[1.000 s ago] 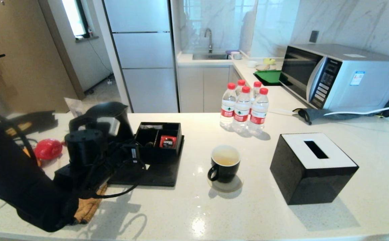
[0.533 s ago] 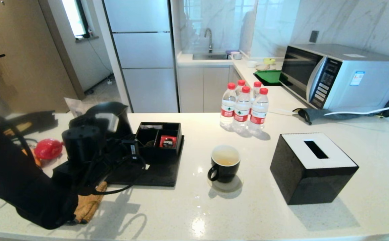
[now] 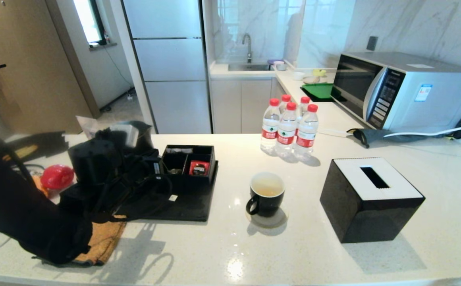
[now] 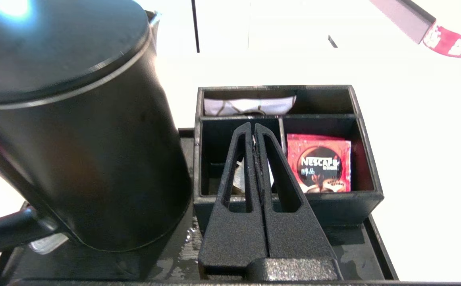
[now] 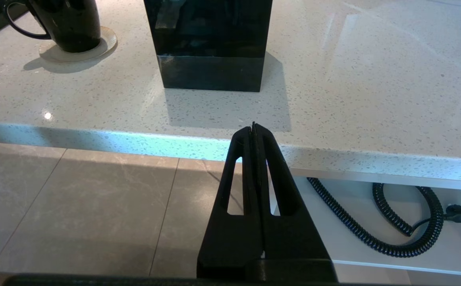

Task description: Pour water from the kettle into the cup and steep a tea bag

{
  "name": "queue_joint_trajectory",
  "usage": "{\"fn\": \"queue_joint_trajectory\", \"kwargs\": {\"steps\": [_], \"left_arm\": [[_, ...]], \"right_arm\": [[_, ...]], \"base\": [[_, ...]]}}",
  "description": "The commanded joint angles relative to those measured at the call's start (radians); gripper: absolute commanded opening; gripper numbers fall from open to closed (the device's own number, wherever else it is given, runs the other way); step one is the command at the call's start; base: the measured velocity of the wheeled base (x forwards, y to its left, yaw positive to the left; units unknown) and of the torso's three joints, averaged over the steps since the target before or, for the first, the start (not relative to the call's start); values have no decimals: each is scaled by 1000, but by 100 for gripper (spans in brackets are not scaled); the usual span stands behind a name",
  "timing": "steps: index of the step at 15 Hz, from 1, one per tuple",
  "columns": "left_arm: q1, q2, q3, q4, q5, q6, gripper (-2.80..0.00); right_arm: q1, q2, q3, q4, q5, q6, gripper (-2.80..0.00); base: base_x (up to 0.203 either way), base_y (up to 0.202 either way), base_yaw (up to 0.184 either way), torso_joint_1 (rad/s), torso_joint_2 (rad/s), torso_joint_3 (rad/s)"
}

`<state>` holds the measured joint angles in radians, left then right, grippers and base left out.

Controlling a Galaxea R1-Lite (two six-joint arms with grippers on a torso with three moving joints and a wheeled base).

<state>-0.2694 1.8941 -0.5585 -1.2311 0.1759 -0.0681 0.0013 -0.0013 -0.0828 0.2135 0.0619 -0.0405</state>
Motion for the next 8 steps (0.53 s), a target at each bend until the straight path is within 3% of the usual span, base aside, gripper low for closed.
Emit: {"fn": "queue_joint_trajectory", "kwargs": {"steps": [1, 8], "left_arm": [[-1, -16, -3, -7, 2, 1, -280], [-1, -66, -1, -1, 8, 2, -280]], "right_arm": [[0, 1, 0, 1, 1, -1, -280], [0, 1, 0, 1, 1, -1, -280]], "base": [[0, 0, 0, 0, 0, 0], [0, 0, 0, 0, 0, 0]]}}
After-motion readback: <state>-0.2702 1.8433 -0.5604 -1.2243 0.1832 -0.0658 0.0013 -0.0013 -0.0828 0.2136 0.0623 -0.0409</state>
